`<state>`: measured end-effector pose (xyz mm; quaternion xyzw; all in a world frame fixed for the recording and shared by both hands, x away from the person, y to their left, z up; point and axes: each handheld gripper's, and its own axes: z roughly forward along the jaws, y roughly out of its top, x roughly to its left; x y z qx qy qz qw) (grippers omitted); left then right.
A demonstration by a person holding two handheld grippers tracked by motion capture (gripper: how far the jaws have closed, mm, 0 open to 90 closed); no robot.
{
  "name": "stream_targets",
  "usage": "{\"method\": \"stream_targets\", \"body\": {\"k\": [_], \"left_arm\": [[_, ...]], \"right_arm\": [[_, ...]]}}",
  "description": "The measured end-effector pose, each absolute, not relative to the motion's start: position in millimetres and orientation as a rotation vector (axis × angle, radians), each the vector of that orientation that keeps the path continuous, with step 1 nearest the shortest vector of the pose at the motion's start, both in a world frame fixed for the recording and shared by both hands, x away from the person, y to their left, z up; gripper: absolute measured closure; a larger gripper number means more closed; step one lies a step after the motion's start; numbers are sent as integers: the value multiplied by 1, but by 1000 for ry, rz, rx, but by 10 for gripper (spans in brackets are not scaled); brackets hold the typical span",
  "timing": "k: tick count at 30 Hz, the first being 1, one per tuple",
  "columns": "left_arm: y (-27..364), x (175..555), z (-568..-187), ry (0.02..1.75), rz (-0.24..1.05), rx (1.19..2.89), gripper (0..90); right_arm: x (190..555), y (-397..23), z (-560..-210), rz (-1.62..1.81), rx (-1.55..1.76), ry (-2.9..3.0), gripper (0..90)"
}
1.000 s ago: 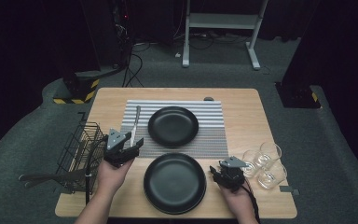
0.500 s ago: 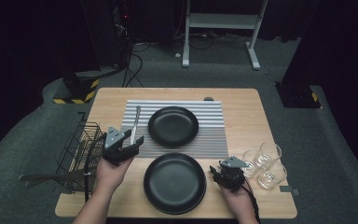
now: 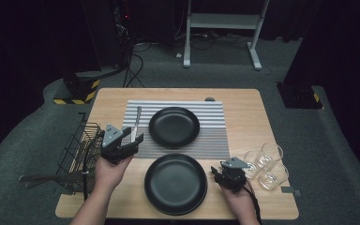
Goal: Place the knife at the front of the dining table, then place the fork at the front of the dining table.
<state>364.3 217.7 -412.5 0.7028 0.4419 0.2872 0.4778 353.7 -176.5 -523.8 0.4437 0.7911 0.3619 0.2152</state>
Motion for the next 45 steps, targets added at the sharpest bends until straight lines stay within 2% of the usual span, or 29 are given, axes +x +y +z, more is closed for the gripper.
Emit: {"method": "stream_targets", "body": {"k": [45], "left_arm": [[251,360,-369,1097,792,1637,428]], "right_arm": [[354,-177,-524,1023,1235,2193,525]]}}
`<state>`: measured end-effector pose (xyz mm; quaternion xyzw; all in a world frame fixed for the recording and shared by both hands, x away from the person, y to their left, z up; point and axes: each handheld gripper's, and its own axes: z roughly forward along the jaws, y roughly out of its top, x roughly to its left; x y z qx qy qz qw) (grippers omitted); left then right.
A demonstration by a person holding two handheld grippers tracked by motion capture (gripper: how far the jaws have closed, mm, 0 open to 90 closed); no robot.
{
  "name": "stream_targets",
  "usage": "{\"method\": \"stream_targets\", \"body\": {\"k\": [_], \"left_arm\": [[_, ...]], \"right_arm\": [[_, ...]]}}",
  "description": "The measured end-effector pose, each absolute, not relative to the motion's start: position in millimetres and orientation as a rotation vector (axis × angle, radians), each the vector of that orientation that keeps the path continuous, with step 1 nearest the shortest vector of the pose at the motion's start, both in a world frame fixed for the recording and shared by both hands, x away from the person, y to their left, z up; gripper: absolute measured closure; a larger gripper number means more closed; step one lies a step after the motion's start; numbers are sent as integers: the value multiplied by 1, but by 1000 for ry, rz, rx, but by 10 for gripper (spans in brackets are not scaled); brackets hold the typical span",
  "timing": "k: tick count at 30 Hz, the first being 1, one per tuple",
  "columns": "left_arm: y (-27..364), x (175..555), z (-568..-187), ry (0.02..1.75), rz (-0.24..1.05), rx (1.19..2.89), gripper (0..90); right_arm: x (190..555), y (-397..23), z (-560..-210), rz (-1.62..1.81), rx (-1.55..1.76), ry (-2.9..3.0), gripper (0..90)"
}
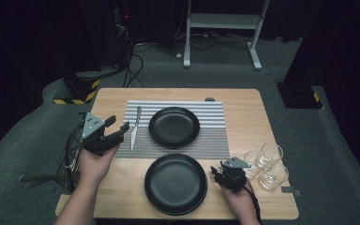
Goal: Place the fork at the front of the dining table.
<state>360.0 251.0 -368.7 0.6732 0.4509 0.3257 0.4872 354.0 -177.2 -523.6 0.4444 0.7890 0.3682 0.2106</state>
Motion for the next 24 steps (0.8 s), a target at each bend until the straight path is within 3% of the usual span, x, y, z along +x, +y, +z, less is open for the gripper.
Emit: {"method": "stream_targets", "body": {"k": [24], "left_arm": [[288,354,-356,1179,854,1609,381]], "right_arm": [[354,-177,-524,1020,1239,2192,523]]}}
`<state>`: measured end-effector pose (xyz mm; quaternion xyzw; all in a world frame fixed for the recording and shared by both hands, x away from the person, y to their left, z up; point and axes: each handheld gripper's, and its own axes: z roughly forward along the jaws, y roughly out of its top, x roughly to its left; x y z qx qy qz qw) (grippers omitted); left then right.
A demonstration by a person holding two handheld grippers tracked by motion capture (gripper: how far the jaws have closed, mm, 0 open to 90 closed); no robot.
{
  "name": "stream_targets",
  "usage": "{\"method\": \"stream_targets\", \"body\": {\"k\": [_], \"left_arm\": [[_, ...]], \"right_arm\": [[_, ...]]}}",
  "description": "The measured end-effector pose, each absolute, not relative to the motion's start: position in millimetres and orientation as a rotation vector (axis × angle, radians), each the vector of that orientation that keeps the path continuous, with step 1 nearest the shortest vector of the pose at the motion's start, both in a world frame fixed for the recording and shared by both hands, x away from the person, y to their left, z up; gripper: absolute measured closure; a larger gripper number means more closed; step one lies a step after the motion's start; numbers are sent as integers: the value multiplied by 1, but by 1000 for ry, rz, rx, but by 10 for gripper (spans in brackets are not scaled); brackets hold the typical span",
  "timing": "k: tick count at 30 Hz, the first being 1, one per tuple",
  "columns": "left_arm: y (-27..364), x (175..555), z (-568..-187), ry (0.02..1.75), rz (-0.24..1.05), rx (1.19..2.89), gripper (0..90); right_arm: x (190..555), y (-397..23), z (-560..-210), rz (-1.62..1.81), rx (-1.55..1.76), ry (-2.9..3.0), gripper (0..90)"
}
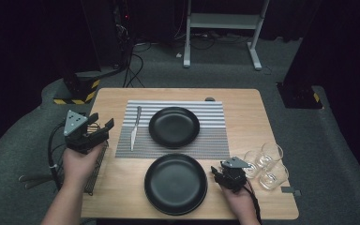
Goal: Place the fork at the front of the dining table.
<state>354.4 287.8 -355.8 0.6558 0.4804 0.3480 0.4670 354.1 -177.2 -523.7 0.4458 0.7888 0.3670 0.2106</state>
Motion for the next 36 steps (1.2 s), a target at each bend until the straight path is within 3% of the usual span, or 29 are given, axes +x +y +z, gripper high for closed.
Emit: {"method": "stream_targets", "body": {"k": [16,36], "left_arm": [[325,358,-364,1276,858,1578,385],[319,365,-380,1295,842,1663,415]], "right_arm": [[354,-177,-524,1016,1243,2191,524],[354,-177,-524,1010,1244,2192,524]]}}
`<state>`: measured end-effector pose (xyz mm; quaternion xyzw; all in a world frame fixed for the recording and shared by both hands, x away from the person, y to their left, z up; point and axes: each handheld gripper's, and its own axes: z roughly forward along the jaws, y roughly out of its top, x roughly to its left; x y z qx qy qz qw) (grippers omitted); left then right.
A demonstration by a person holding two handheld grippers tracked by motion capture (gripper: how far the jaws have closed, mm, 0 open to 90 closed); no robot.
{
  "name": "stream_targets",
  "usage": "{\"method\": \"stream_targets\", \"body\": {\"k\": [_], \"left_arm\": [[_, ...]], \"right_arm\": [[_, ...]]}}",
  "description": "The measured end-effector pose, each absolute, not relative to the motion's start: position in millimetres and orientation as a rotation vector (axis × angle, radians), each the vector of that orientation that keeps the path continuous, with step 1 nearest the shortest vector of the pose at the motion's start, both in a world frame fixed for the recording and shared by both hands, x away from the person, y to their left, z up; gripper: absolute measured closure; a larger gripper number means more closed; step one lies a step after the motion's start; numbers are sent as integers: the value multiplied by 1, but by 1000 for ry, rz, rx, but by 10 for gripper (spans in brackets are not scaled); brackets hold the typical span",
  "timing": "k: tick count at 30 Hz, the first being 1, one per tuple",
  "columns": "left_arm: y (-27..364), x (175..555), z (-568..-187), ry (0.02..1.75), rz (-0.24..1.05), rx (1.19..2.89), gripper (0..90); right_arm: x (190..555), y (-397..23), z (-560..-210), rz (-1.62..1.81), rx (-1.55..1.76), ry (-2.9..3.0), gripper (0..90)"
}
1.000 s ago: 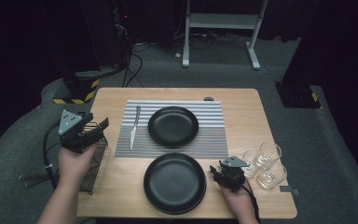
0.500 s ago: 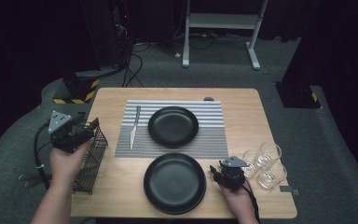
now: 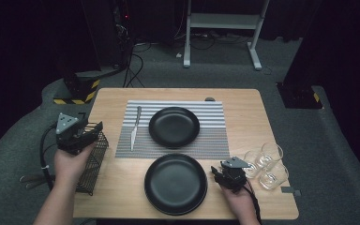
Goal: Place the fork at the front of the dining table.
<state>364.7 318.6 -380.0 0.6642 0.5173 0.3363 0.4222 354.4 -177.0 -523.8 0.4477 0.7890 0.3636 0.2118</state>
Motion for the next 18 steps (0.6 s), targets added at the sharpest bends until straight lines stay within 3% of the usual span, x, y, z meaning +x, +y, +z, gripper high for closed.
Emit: {"method": "stream_targets", "body": {"k": [14,18], "left_arm": [[311,372,-386,1295,838,1784,479],[311,373,-386,1299,818,1795,550]], "right_arm": [[354,-177,-524,1014,1244,2190,524],[354,-177,-524,1020,1241,2189,524]]}}
